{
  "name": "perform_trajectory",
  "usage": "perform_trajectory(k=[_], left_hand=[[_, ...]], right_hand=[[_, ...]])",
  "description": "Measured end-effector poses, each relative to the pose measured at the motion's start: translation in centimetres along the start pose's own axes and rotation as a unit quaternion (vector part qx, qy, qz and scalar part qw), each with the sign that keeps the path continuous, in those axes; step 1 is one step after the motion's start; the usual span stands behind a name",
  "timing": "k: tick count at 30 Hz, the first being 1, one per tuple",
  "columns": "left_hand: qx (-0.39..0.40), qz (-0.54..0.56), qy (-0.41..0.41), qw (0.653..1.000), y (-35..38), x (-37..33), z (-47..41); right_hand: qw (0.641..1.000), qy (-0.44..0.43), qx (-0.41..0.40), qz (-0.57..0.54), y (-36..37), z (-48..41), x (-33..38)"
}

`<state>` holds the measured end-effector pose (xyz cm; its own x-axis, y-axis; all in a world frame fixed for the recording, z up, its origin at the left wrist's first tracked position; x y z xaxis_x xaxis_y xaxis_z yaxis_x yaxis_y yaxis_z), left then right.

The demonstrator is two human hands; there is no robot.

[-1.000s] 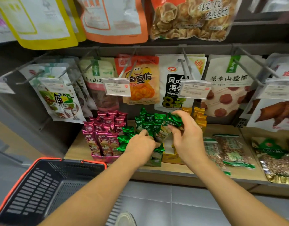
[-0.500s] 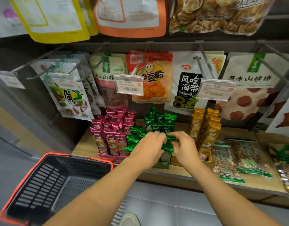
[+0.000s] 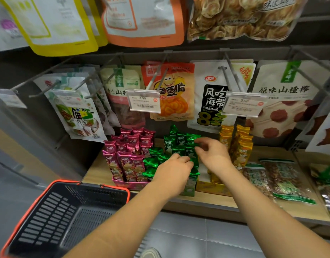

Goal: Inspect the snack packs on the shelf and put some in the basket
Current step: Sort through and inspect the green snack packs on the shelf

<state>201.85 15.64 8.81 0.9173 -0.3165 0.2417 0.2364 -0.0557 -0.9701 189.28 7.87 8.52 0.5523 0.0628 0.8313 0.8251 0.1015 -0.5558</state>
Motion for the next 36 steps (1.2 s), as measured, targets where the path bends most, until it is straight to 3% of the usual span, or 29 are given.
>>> perform_trajectory(k=[2,7,10,13,17,20,23,25,27,30,32,34,36], left_hand=[[-0.001,0.010,-0.003,1.000,0.0,-0.1,0.1],[0.012,0.040,-0.005,0.999,-0.1,0.0,0.2],[0.026,0.050,-0.005,0.998,0.0,0.0,0.1],[0.046,0.055,0.001,0.997,-0.1,0.1,0.0],[0.046,0.092,-0.008,0.995,-1.0,0.4,0.0],[0.020,0.123,-0.022,0.992,-2.5,0.8,0.3],[0.009,0.185,-0.046,0.982,-5.2,1.0,1.2],[-0.007,0.244,-0.048,0.969,-7.7,1.0,2.2],[-0.021,0.364,-0.026,0.931,-10.3,0.6,3.5],[0.019,0.522,0.044,0.851,-14.1,-1.2,5.4],[0.000,0.492,0.072,0.868,-15.4,-2.8,6.0],[-0.079,0.434,0.055,0.896,-15.6,-3.8,6.5],[-0.123,0.463,0.006,0.878,-15.2,-4.1,7.2]], right_hand=[[0.997,0.035,0.028,0.055,1.2,-0.3,0.2],[0.996,0.031,-0.020,0.079,1.7,0.2,0.2],[0.989,-0.103,-0.101,0.035,-0.1,2.4,0.7],[0.943,-0.259,-0.205,-0.048,-3.0,5.7,2.1],[0.900,-0.348,-0.258,-0.056,-6.6,9.8,3.7],[0.892,-0.380,-0.244,-0.026,-9.4,12.5,5.2],[0.904,-0.370,-0.213,-0.016,-12.3,14.6,6.5],[0.933,-0.308,-0.184,-0.038,-14.0,15.4,6.8],[0.963,-0.231,-0.119,-0.066,-14.7,15.8,6.6],[0.974,-0.189,-0.041,-0.116,-13.9,16.8,6.3],[0.968,-0.190,-0.028,-0.159,-13.1,17.3,6.5],[0.958,-0.177,-0.039,-0.221,-12.8,17.4,6.5],[0.938,-0.135,-0.031,-0.317,-12.8,17.0,6.3]])
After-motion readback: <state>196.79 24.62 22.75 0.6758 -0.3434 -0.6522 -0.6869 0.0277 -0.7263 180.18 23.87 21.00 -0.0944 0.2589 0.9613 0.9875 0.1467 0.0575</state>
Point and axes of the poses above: each hand's wrist, its own z-axis away from the middle knuckle, its own y-axis out of the palm, x = y × z, the point moved 2 cm from there along -z, towards the middle knuckle, and after that the axes turned 14 degrees about -z, right-handed, at the moved point
